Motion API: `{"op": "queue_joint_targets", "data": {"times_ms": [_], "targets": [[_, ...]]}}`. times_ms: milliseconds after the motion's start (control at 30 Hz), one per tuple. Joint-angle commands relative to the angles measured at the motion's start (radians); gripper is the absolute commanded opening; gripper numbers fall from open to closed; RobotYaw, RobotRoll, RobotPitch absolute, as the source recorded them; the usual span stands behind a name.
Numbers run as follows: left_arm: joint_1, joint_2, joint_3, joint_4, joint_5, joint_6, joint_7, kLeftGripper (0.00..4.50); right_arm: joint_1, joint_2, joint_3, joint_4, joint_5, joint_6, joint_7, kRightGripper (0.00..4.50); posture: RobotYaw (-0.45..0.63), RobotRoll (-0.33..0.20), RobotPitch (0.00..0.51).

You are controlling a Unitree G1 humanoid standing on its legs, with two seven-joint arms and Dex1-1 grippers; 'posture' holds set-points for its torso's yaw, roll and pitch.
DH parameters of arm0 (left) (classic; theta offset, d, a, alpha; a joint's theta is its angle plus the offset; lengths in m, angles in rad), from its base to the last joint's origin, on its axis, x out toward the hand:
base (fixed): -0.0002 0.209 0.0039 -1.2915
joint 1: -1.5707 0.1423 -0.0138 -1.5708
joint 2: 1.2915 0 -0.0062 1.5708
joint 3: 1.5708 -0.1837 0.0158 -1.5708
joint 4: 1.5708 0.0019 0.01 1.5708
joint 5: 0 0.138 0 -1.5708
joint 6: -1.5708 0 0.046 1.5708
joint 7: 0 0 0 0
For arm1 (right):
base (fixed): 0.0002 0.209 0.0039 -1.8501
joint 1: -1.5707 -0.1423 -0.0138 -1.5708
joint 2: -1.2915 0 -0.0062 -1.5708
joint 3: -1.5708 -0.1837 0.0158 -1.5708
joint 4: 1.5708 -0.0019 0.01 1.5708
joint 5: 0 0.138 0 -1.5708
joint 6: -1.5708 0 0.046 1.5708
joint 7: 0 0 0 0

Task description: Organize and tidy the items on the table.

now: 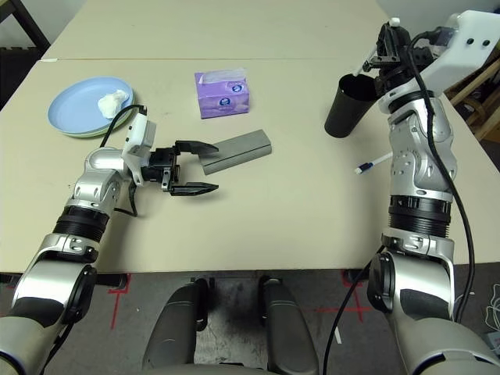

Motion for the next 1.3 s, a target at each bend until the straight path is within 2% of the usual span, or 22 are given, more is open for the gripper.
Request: {"op": "queue_joint_targets", "data": {"times_ms": [33,333,367,533,667,767,900,1000,1100,1167,1300], "targets": [[-0.004,0.002,-0.015,0.010,0.006,-0.010,-0.012,4.50,0.033,-0.016,0.003,-0.019,-0.011,0.087,-0.031,0.43,0.05,0.000,0.212],[0.000,0.000,-0.015,0.000,0.004,-0.007,-0.011,4.50,0.034,-0.024,0.023,-0.026,-0.014,0.171,-0.031,0.43,0.05,0.000,0.212],[0.000,0.001,-0.015,-0.001,0.004,-0.006,-0.012,4.50,0.032,-0.027,0.027,-0.026,-0.015,0.171,-0.023,1.14,0.05,0.000,0.212],[0.000,0.000,-0.014,-0.004,0.002,-0.005,-0.012,4.50,0.011,-0.026,0.017,-0.016,0.006,0.142,0.016,2.88,0.05,0.000,0.212],[0.000,-0.001,-0.015,-0.007,0.000,-0.002,-0.014,4.50,-0.045,-0.041,0.017,0.024,0.046,0.073,0.141,4.42,0.05,0.000,0.214],[0.002,-0.001,-0.016,-0.012,-0.002,0.000,-0.016,4.50,-0.081,-0.063,0.051,0.026,0.105,0.057,0.334,4.47,0.06,0.000,0.213],[0.003,-0.002,-0.017,-0.021,-0.003,-0.002,-0.019,4.50,-0.030,-0.167,0.216,-0.034,0.118,0.084,0.703,4.47,0.06,0.000,0.211],[0.005,-0.004,-0.021,-0.032,-0.004,-0.003,-0.024,4.50,0.018,-0.288,0.360,-0.024,0.041,0.042,0.941,4.47,0.06,0.000,0.210],[0.007,-0.006,-0.025,-0.041,-0.005,-0.002,-0.031,4.50,0.016,-0.370,0.449,0.046,-0.042,-0.032,1.085,4.47,0.07,0.000,0.211],[0.009,-0.006,-0.026,-0.043,-0.003,-0.005,-0.033,4.50,-0.005,-0.397,0.485,0.100,-0.088,-0.074,1.142,4.47,0.07,0.000,0.212],[0.010,-0.013,-0.020,-0.044,-0.006,-0.017,-0.028,4.50,-0.068,-0.466,0.602,0.279,-0.294,-0.301,1.223,4.47,0.07,0.000,0.218]]}}
